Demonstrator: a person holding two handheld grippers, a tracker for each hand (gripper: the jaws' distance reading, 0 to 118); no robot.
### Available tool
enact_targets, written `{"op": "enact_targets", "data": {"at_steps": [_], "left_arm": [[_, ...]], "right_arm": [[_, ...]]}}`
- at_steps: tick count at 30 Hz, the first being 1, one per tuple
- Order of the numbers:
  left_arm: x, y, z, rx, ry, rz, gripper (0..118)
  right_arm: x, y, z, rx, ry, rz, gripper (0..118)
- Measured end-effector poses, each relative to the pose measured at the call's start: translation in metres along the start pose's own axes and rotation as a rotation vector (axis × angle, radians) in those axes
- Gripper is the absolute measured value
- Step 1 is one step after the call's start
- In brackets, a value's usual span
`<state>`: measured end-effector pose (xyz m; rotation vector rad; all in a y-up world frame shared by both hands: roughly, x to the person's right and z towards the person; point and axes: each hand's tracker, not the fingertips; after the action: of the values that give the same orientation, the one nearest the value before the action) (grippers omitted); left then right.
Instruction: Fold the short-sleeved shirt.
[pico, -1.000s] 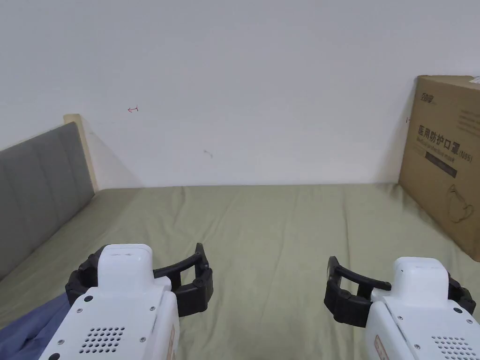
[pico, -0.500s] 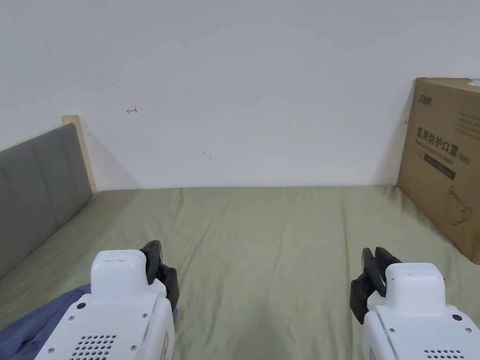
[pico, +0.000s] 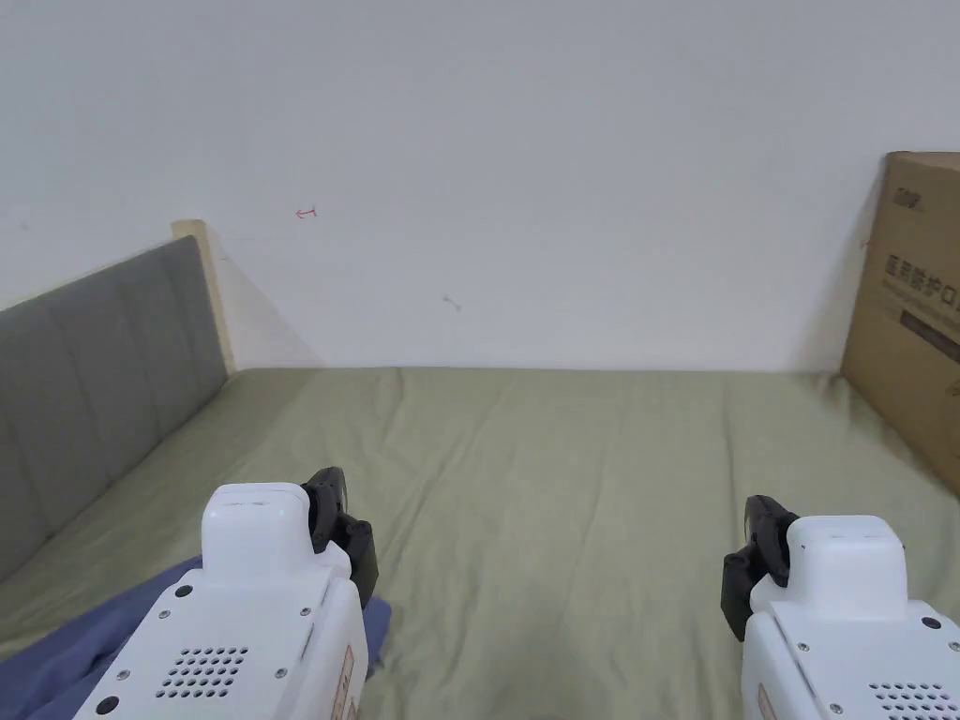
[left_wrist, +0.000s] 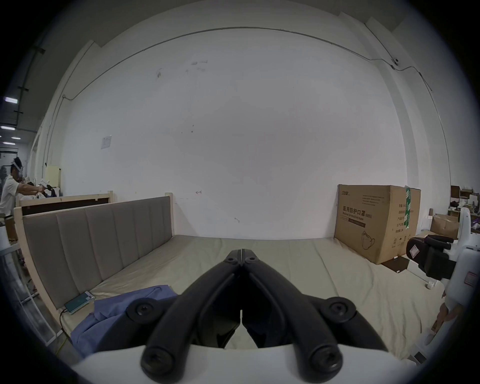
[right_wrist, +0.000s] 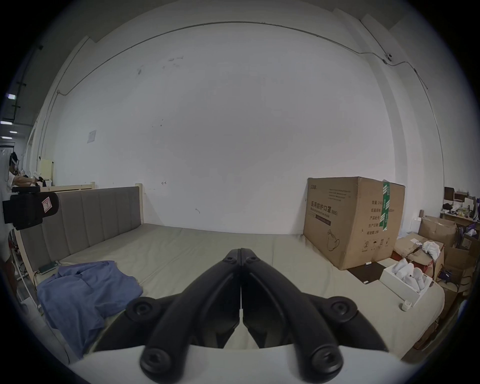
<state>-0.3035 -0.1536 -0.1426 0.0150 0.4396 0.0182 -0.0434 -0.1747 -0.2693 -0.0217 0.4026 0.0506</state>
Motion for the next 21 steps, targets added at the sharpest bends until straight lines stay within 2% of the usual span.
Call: {"op": "enact_targets", "data": {"at_steps": [4, 8, 12, 14, 19, 21], "left_arm": [[-0.028, 0.009, 0.016, 0.009, 0.067, 0.03, 0], [-0.067, 0.014, 0.043, 0.001, 0.211, 0.003, 0], [-0.107, 0.016, 0.079, -0.004, 0.343, 0.037, 0], [-0.124, 0.016, 0.096, -0.011, 0.403, 0.04, 0], [-0.149, 0.016, 0.12, -0.065, 0.531, -0.011, 0], [-0.155, 0.014, 0.124, -0.073, 0.532, -0.004, 0]], "right_arm": [[-0.026, 0.007, -0.007, 0.003, 0.103, -0.017, 0], [-0.067, 0.01, -0.016, -0.014, 0.248, -0.055, 0], [-0.118, 0.012, -0.014, -0.026, 0.381, -0.026, 0], [-0.138, 0.009, -0.016, -0.042, 0.457, -0.039, 0], [-0.174, 0.006, -0.015, -0.063, 0.547, -0.026, 0], [-0.181, 0.003, -0.015, -0.077, 0.569, -0.027, 0]]}}
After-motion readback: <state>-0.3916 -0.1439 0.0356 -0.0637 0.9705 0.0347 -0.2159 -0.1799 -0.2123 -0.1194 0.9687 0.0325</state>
